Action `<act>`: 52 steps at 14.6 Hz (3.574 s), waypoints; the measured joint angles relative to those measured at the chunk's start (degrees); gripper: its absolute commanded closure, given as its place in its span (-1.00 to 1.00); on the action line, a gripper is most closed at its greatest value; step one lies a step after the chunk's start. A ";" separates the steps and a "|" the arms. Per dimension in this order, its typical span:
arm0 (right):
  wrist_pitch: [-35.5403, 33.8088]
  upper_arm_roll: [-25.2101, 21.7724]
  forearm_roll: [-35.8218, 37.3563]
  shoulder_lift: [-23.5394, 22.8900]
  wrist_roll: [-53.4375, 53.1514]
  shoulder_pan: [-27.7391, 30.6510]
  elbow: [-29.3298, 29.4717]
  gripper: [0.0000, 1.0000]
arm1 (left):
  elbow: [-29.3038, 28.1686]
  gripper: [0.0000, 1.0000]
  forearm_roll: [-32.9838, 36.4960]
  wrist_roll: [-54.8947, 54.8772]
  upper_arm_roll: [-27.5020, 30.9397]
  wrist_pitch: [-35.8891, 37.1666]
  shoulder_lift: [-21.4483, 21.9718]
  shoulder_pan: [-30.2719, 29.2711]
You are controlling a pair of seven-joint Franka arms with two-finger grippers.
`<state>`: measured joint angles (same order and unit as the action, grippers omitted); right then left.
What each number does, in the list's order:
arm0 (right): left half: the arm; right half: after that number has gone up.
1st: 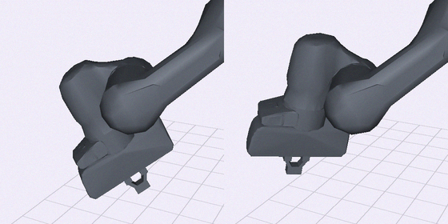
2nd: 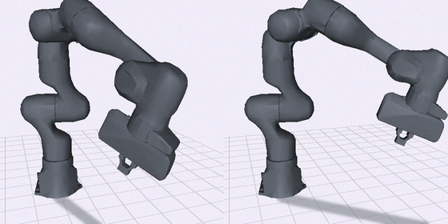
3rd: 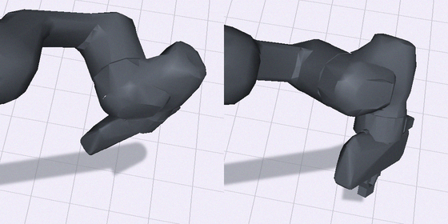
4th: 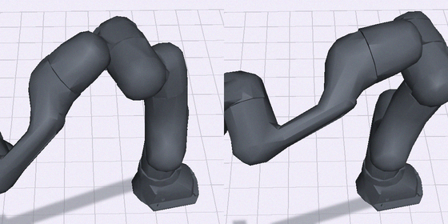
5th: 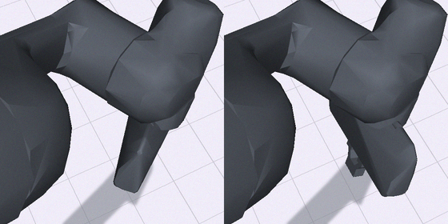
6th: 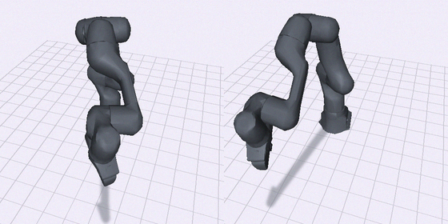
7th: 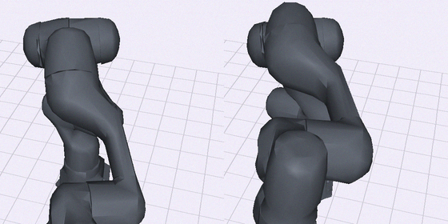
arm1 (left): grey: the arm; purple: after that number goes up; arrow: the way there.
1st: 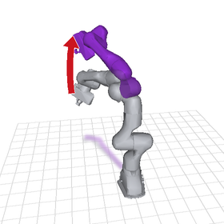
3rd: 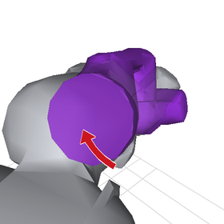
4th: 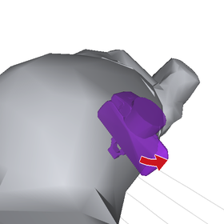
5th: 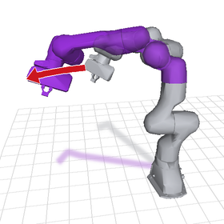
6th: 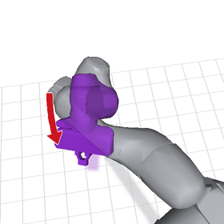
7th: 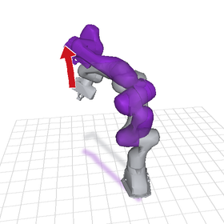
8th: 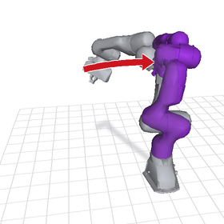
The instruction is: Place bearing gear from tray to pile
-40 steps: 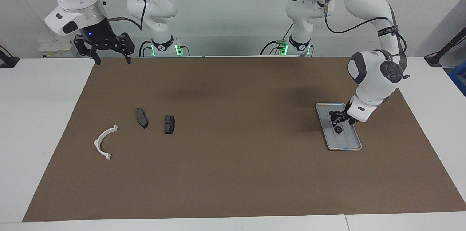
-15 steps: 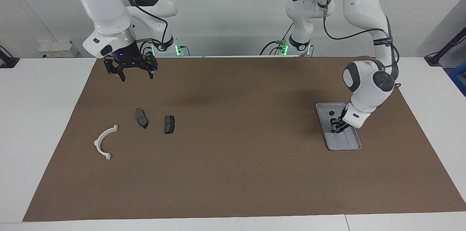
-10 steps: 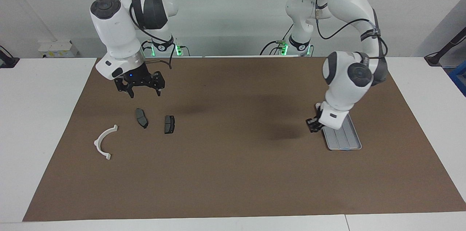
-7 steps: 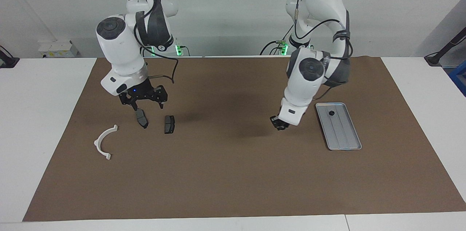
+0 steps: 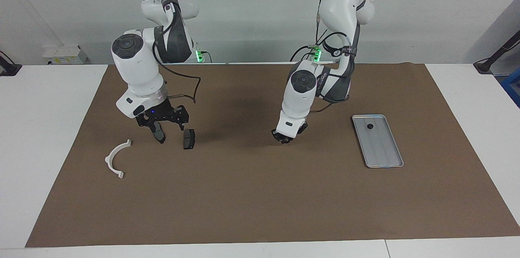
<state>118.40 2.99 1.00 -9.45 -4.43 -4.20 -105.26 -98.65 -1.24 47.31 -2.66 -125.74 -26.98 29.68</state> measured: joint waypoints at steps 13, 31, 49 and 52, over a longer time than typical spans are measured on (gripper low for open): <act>0.00 0.04 0.00 0.00 -2.00 -0.74 0.01 -1.00 | -1.35 -1.00 0.01 -0.07 0.95 -0.50 2.14 -0.39; 0.02 0.11 1.70 -16.21 -56.22 -29.35 14.45 -1.00 | -24.51 -0.50 0.08 -48.67 1.67 -2.22 17.08 -30.18; -0.67 -0.25 4.90 -34.75 -62.84 -35.09 32.89 -1.00 | -27.94 -0.17 0.08 -48.65 1.57 -5.69 18.12 -30.68; 1.03 -0.29 4.90 -34.98 -62.84 -35.10 32.74 -1.00 | -28.14 -0.09 0.08 -48.65 1.57 -5.95 18.12 -30.68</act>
<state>119.43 2.70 5.90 -44.43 -67.27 -39.30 -72.52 -126.79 -1.16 -1.33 -1.09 -131.69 -8.86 -1.00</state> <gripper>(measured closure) 0.000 0.396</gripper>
